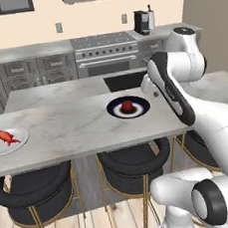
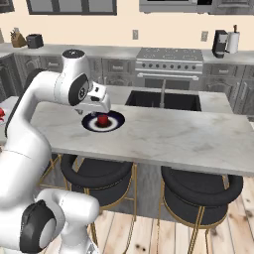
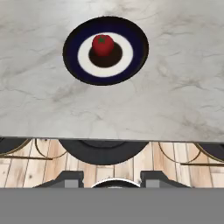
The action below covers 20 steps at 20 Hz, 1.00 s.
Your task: Transport the fish and tomato to the fridge. Place the fish on the rack containing meat and place the tomato on the rack containing the vegetable, ensuring meats and vegetables are on different racks.
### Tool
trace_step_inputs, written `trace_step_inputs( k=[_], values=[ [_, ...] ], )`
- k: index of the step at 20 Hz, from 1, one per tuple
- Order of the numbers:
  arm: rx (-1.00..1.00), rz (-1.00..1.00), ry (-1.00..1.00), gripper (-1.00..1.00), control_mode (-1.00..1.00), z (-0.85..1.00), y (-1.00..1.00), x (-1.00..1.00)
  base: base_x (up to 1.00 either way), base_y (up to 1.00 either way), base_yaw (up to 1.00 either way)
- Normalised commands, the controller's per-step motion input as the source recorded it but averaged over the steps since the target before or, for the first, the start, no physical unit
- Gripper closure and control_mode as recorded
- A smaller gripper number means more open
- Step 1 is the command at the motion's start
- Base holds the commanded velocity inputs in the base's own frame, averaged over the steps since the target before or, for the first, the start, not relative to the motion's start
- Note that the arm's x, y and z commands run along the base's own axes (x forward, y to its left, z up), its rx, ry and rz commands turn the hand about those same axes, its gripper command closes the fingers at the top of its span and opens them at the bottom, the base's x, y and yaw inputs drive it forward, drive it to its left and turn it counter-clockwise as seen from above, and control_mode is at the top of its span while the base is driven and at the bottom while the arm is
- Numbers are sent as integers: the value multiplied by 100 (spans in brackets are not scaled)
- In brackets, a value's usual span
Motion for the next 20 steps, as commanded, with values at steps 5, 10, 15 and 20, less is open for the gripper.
trace_step_inputs(
  k=[5,10,15,20],
  values=[
    [0,0,-2,-100,-100,0,0,-43,0,0,0],
    [0,0,-15,-100,-100,3,2,-79,0,0,0],
    [-1,0,-13,-100,-100,23,2,-65,0,0,0],
    [-4,0,-12,-100,-100,45,0,-61,0,0,0]
  ],
)
